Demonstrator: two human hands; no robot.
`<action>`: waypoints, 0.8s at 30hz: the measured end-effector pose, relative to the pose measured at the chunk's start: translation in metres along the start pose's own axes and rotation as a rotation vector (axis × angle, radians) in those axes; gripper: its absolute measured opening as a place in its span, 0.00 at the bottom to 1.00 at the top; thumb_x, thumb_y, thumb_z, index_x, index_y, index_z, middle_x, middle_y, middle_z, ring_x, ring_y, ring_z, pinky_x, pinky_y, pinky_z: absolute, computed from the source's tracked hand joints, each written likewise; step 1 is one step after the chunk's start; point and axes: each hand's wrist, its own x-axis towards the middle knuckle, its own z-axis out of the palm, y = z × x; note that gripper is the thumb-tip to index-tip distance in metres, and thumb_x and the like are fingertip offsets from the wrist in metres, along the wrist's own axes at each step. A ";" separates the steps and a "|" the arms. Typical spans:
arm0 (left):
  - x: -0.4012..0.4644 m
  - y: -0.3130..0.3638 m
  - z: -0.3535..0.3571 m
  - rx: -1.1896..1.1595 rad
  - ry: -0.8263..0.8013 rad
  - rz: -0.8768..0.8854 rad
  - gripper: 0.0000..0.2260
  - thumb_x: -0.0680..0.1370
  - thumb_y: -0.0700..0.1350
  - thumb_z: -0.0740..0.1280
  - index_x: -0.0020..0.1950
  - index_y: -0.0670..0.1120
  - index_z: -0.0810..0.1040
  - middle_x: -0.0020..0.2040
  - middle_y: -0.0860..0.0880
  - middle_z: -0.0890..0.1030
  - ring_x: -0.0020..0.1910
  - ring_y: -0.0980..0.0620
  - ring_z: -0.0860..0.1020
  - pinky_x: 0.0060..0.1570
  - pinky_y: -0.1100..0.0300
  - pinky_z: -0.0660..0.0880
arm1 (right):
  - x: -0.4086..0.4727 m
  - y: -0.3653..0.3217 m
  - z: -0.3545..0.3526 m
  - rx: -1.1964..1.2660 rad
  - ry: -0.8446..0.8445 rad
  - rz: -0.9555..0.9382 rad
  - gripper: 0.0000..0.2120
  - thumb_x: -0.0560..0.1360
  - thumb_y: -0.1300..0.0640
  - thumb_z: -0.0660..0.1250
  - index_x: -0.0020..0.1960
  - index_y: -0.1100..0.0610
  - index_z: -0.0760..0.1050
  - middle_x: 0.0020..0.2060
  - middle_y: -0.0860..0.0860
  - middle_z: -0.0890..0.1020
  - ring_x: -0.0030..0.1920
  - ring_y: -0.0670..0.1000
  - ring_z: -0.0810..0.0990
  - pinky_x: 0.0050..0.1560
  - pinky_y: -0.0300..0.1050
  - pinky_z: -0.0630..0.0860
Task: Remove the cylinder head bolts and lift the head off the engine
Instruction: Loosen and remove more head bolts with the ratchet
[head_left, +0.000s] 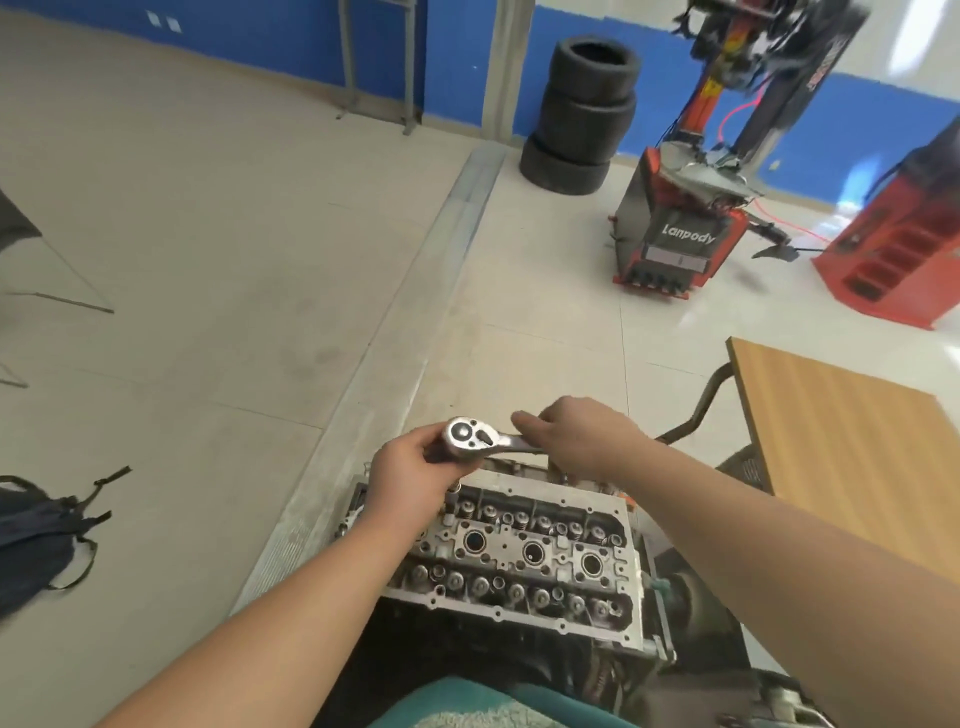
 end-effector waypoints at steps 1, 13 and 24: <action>0.001 0.001 0.000 -0.004 -0.006 -0.003 0.16 0.72 0.45 0.83 0.52 0.63 0.86 0.47 0.64 0.88 0.47 0.66 0.84 0.48 0.68 0.78 | -0.011 -0.007 0.006 0.116 -0.053 -0.021 0.32 0.81 0.29 0.53 0.45 0.54 0.80 0.31 0.50 0.86 0.29 0.50 0.84 0.42 0.51 0.83; 0.004 -0.007 -0.009 0.086 -0.263 0.013 0.21 0.82 0.42 0.73 0.56 0.72 0.81 0.53 0.63 0.87 0.53 0.62 0.85 0.55 0.59 0.79 | -0.010 -0.037 0.009 0.278 -0.325 -0.112 0.32 0.77 0.26 0.60 0.53 0.56 0.78 0.30 0.55 0.81 0.25 0.54 0.79 0.31 0.48 0.81; -0.002 -0.016 -0.002 0.169 -0.166 0.127 0.22 0.80 0.44 0.75 0.51 0.76 0.80 0.48 0.69 0.85 0.50 0.70 0.82 0.48 0.67 0.75 | 0.000 -0.041 -0.004 0.279 -0.327 -0.128 0.23 0.80 0.39 0.69 0.47 0.61 0.80 0.32 0.53 0.85 0.28 0.52 0.82 0.37 0.47 0.82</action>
